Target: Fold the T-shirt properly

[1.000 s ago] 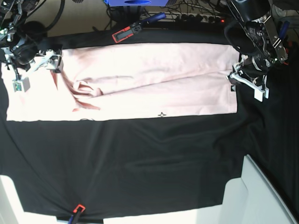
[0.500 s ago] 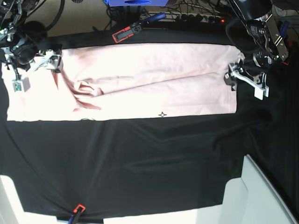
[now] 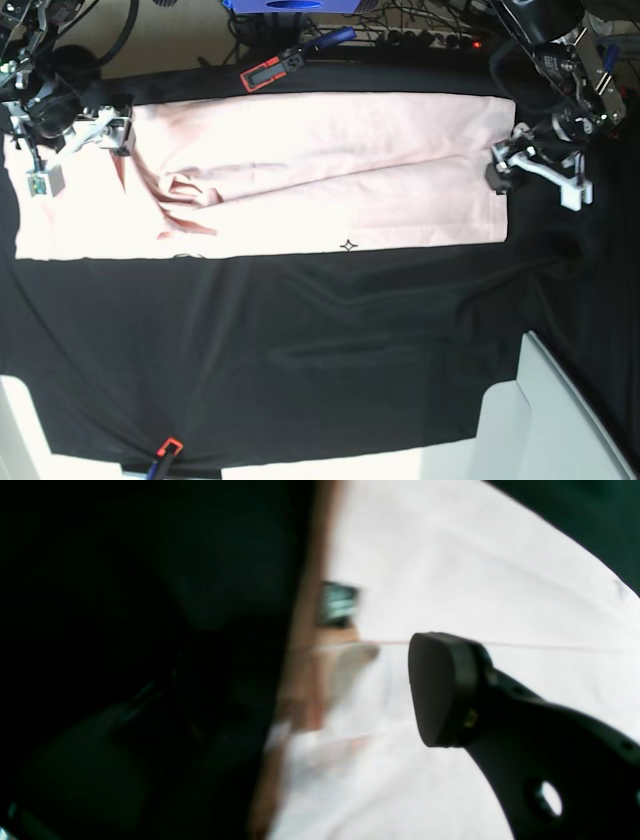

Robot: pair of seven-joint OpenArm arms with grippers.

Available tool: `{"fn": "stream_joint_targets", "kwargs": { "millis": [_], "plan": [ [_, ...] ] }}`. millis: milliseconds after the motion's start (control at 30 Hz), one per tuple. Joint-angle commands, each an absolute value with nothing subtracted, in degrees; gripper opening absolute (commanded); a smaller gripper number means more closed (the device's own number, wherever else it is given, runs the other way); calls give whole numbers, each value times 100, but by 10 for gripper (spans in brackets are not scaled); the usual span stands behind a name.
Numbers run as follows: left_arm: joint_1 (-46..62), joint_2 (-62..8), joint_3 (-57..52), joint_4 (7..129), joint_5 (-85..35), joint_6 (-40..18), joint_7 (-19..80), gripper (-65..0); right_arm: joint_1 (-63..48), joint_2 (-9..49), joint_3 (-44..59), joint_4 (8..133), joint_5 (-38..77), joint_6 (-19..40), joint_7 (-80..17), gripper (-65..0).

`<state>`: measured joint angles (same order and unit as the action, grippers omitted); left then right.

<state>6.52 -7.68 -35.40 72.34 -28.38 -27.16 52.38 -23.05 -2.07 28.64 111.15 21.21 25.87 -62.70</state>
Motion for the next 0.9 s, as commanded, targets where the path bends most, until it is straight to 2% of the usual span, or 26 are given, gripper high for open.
{"fn": "stream_joint_targets", "kwargs": {
  "millis": [0, 200, 400, 867],
  "plan": [
    [681, -857, -3609, 7257, -2642, -2589, 5385, -89, -2308, -163, 2897, 11196, 2193, 2598, -6193, -107],
    [585, -963, -3538, 7204, -2633, -2598, 5385, -89, -2308, -154, 2897, 11196, 2193, 2598, -6202, -107],
    [567, -910, -2914, 7204, -2659, -2589, 5385, -89, -2308, -163, 2897, 11196, 2193, 2598, -6211, -107],
    [611, -365, -2730, 7257, -2642, -2589, 5429, -89, -2308, -180, 2888, 11196, 2193, 2598, -6211, -107]
  ]
}}
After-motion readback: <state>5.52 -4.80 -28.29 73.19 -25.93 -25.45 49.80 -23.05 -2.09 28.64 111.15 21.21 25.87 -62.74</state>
